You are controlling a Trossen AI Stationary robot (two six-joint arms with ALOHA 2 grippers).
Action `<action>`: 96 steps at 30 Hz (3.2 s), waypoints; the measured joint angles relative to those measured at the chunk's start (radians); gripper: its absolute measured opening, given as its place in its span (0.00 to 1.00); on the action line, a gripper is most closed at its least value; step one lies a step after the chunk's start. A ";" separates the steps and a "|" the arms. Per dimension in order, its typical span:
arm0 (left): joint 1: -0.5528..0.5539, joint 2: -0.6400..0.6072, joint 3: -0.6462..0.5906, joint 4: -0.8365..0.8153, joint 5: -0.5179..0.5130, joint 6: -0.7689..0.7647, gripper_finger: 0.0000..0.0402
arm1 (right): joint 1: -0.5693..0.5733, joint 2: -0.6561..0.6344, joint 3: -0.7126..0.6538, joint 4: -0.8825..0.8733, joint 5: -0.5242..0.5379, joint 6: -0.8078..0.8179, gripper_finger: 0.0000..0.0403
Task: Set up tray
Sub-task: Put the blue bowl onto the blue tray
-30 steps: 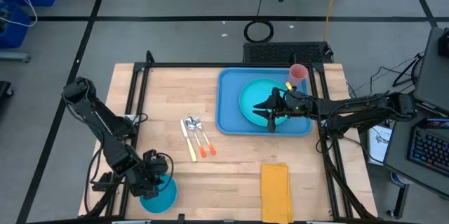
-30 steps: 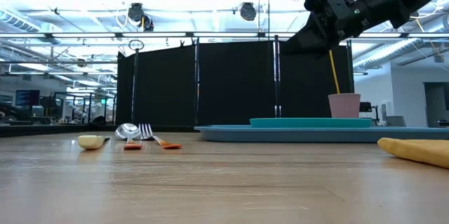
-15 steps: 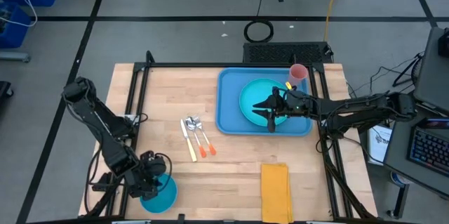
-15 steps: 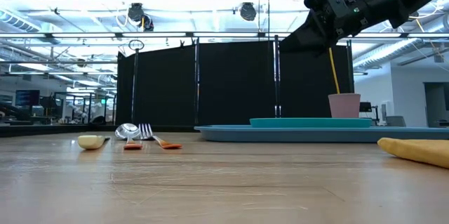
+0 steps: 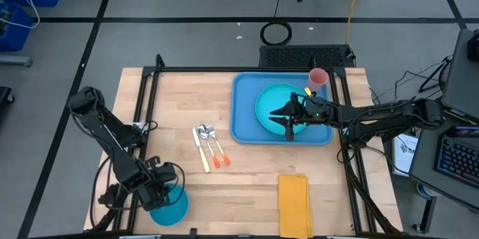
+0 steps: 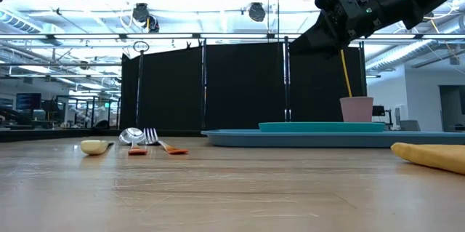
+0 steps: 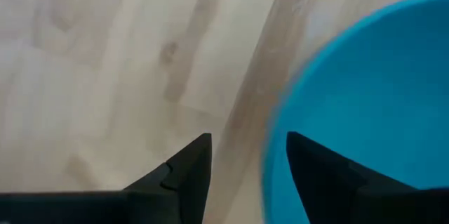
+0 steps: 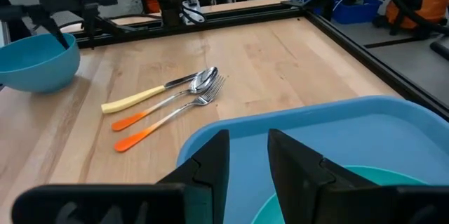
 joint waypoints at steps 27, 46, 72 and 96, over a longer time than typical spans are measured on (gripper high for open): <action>0.138 -0.056 -0.003 0.052 -0.028 0.142 0.02 | 0.000 0.000 0.000 0.015 0.000 -0.004 0.22; 0.710 -0.216 -0.003 0.247 -0.076 0.470 0.02 | 0.161 -0.047 -0.002 0.114 -0.004 -0.255 0.22; 1.188 -0.059 -0.002 0.686 0.370 0.632 0.02 | 0.590 -0.450 -0.254 0.195 -0.027 -0.165 0.11; 1.350 0.522 0.819 0.163 0.397 0.912 0.02 | 0.747 -0.456 -0.254 0.213 -0.022 -0.184 0.11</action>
